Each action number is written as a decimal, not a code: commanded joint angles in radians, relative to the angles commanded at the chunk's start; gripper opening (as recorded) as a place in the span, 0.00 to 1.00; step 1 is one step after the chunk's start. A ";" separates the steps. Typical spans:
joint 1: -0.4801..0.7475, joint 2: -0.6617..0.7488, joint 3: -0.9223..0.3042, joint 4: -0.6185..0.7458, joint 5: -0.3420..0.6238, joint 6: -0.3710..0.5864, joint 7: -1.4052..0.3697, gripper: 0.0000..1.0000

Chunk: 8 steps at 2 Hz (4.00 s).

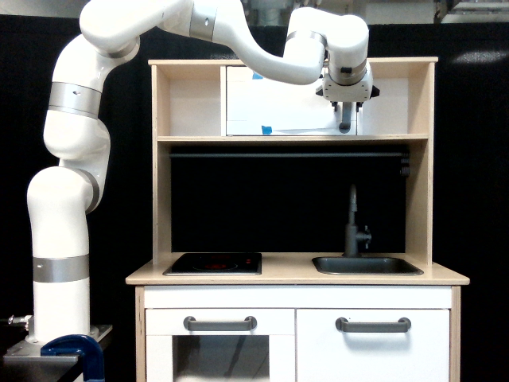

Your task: Open the oven door

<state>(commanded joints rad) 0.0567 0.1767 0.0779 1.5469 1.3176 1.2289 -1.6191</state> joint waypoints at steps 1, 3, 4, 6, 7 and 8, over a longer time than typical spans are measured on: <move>0.002 0.009 0.008 0.004 0.001 -0.011 -0.003 0.00; -0.013 0.019 0.020 0.016 -0.004 -0.008 -0.001 0.00; -0.040 -0.004 0.016 0.002 -0.008 0.025 0.001 0.00; -0.074 -0.047 0.011 -0.058 -0.002 0.057 -0.026 0.00; -0.088 -0.066 0.006 -0.075 -0.003 0.076 -0.029 0.00; -0.105 -0.078 -0.003 -0.088 -0.005 0.100 -0.037 0.00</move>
<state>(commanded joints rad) -0.0481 0.0988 0.0748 1.4592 1.3126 1.3293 -1.6561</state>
